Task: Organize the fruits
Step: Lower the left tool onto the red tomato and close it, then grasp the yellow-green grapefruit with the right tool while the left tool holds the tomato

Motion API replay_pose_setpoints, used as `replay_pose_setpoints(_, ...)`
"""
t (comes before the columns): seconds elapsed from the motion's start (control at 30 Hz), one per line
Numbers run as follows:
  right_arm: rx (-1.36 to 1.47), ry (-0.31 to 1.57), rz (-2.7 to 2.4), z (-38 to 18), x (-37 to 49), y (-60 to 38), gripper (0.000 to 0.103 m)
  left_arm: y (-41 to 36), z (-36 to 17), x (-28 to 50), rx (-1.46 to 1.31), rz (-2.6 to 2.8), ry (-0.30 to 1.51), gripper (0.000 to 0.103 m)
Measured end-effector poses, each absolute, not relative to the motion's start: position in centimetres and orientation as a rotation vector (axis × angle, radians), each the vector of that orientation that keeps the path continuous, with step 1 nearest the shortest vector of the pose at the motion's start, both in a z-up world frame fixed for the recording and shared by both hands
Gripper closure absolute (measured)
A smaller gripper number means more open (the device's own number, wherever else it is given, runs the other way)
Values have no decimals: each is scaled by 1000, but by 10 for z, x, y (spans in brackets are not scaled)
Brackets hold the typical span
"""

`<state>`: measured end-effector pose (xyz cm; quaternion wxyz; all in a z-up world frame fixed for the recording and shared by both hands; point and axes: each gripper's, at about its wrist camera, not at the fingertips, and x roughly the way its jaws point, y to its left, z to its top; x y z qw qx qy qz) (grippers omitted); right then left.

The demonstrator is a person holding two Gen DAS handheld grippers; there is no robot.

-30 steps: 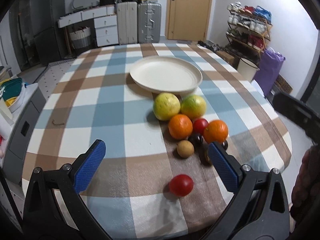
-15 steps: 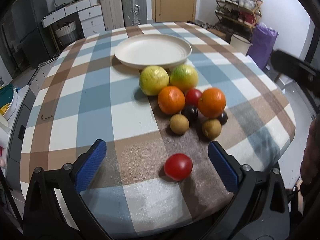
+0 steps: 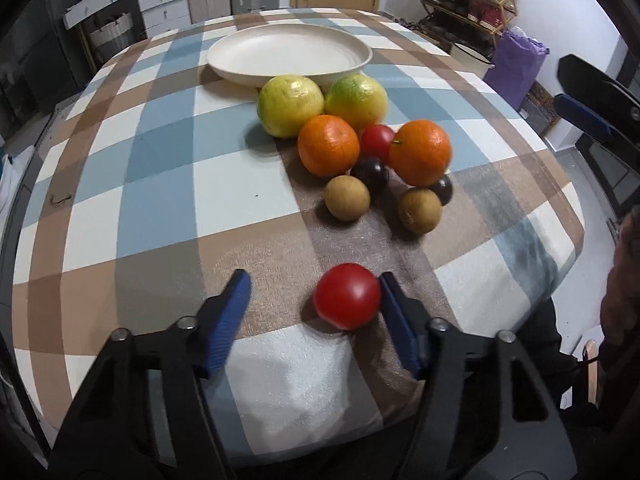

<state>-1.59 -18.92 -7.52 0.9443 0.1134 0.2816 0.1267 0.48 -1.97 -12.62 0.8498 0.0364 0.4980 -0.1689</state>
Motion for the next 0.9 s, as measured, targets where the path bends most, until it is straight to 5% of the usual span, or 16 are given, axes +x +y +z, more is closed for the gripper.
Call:
replay_pose_setpoints(0.13,235,579,256,-77,-15,-190,0,-20,-125,4,38,-422,1047,75)
replay_pose_setpoints(0.9,213,655,311,-89,23,-177,0,26,-104,20,-82,-423,993,75)
